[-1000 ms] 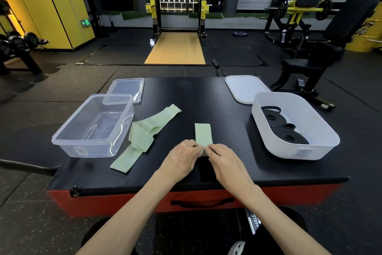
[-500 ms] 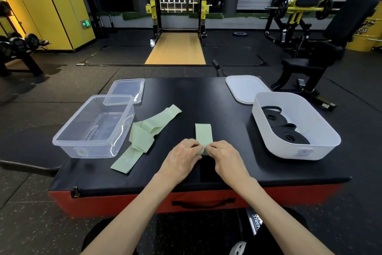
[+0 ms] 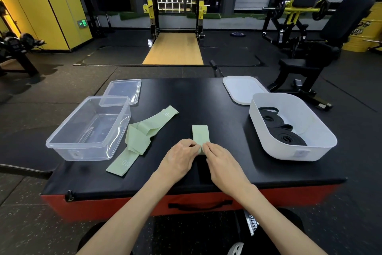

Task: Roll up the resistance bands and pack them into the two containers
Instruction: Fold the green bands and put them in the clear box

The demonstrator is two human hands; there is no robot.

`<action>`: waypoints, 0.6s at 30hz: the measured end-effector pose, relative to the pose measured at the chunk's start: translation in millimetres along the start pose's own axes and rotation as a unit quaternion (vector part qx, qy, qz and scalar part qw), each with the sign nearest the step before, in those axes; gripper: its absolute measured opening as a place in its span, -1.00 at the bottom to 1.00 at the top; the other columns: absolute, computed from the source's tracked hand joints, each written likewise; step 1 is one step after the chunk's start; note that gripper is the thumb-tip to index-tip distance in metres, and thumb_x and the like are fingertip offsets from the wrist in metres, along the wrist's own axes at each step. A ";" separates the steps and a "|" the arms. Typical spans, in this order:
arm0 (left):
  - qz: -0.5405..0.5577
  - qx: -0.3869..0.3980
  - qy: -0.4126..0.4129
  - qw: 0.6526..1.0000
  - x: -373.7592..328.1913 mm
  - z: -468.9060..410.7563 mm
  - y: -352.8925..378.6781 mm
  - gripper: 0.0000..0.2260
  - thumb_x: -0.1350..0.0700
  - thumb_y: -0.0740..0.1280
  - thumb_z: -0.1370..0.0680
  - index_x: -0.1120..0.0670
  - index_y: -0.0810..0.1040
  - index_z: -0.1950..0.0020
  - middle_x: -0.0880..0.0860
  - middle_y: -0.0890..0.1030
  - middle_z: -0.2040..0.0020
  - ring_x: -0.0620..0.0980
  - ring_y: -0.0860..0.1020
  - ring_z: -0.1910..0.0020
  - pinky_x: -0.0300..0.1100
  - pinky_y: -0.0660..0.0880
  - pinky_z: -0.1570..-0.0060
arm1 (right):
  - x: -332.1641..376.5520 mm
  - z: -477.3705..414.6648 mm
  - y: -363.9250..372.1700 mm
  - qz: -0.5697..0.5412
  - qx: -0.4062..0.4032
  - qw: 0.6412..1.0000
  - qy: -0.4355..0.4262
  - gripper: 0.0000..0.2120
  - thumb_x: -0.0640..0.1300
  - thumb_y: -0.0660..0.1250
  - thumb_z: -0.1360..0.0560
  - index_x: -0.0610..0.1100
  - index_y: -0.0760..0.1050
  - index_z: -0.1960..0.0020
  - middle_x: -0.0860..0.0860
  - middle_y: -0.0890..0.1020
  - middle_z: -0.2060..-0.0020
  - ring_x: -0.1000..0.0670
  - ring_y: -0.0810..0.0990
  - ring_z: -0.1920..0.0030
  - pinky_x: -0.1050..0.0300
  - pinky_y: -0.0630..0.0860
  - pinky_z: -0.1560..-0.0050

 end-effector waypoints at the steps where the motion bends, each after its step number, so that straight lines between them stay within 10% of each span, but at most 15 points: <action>1: 0.000 0.005 -0.002 1.000 0.4 -0.6 0.5 -0.92 0.19 0.32 -0.56 0.14 0.56 0.12 0.02 0.56 0.13 0.00 0.54 0.16 -0.13 0.55 0.17 | -0.5 0.5 -0.3 0.007 -0.003 1.000 0.002 -0.54 -0.38 0.40 -0.36 -0.28 0.49 -0.25 -0.12 0.59 -0.12 -0.11 0.56 -0.13 0.02 0.52 -0.18; 18: 0.052 0.031 -0.075 0.995 7.9 -2.0 -3.1 -0.73 0.18 0.37 -0.51 0.15 0.54 -0.21 0.03 0.55 -0.16 0.02 0.49 -0.14 -0.03 0.46 -0.13 | -13.4 -22.2 -3.6 -0.028 -0.009 0.998 0.058 -0.73 -0.50 0.38 -0.29 -0.20 0.60 0.12 0.02 0.58 0.28 -0.06 0.51 0.22 0.25 0.37 0.26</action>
Point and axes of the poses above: each hand's wrist, its own z-axis away from the middle knuckle, its own y-axis out of the palm, x = y × z, the point moved 9 cm from there along -z, towards the middle knuckle
